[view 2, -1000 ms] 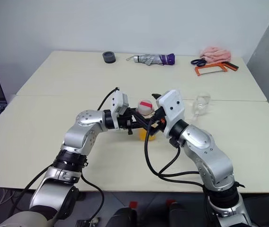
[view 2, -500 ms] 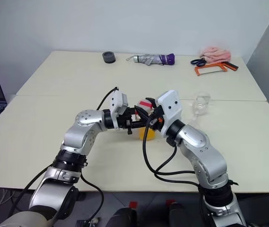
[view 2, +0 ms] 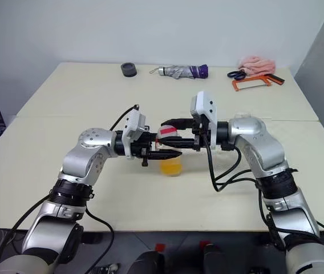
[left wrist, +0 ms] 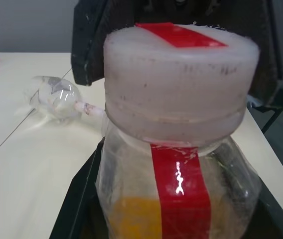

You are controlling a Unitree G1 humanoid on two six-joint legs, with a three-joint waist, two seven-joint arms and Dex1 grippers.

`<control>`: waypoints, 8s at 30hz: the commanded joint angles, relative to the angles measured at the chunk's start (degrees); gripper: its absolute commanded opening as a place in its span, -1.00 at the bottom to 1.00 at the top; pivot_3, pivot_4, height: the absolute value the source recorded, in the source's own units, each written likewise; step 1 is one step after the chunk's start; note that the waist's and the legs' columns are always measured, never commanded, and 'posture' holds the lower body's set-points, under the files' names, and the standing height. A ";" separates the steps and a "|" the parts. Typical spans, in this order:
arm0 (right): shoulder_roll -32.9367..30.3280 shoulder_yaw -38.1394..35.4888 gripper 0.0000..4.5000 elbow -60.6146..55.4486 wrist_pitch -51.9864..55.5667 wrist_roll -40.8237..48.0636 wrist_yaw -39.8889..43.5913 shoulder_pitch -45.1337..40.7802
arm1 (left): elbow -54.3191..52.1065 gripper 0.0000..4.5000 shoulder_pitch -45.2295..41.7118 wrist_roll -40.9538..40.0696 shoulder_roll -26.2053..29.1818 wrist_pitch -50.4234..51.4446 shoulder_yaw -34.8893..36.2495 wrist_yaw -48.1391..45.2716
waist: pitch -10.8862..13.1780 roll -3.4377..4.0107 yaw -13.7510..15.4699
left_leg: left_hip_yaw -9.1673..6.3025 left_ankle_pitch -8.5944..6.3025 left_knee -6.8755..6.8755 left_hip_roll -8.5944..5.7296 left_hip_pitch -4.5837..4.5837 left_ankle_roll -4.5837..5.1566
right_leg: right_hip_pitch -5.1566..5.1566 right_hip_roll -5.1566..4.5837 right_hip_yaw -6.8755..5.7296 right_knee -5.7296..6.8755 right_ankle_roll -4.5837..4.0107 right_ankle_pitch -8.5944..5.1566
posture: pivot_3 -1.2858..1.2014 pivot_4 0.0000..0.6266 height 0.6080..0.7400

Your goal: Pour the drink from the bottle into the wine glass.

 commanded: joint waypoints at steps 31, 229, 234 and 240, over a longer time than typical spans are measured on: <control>15.30 1.61 0.93 -34.51 13.09 -12.35 -47.68 20.61 | 8.55 -0.20 -4.62 3.10 -5.77 -8.79 0.36 4.70 | 0.00 0.00 0.65 | 0.06 0.03 0.67 -0.12 -0.63 0.02 | -0.65 -0.01 0.09 0.78 0.02 0.00 | 0.03 -0.52 1.00; 4.14 -5.62 0.86 -30.40 15.46 3.37 -31.15 16.43 | 7.46 -0.22 -3.32 1.10 -0.74 -8.69 1.72 -2.31 | 0.03 0.04 -0.35 | -0.03 0.02 0.78 -0.09 -0.65 0.05 | -0.62 0.05 0.06 0.87 -0.02 -0.02 | 0.03 -0.52 1.00; 4.26 -6.26 0.86 -29.94 15.45 4.18 -30.85 16.37 | 7.35 -0.22 -3.57 1.05 -0.78 -8.65 1.75 -2.22 | 0.03 0.04 -0.35 | -0.03 0.02 0.78 -0.09 -0.65 0.05 | -0.62 0.05 0.06 0.87 -0.02 -0.02 | 0.03 -0.52 1.00; 3.43 -5.86 0.86 -29.60 14.68 4.06 -29.66 16.12 | 7.22 -0.22 -3.76 0.92 -0.95 -8.63 1.74 -2.19 | 0.03 0.04 -0.35 | -0.03 0.02 0.78 -0.10 -0.65 0.05 | -0.62 0.05 0.06 0.87 -0.02 -0.02 | 0.03 -0.52 1.00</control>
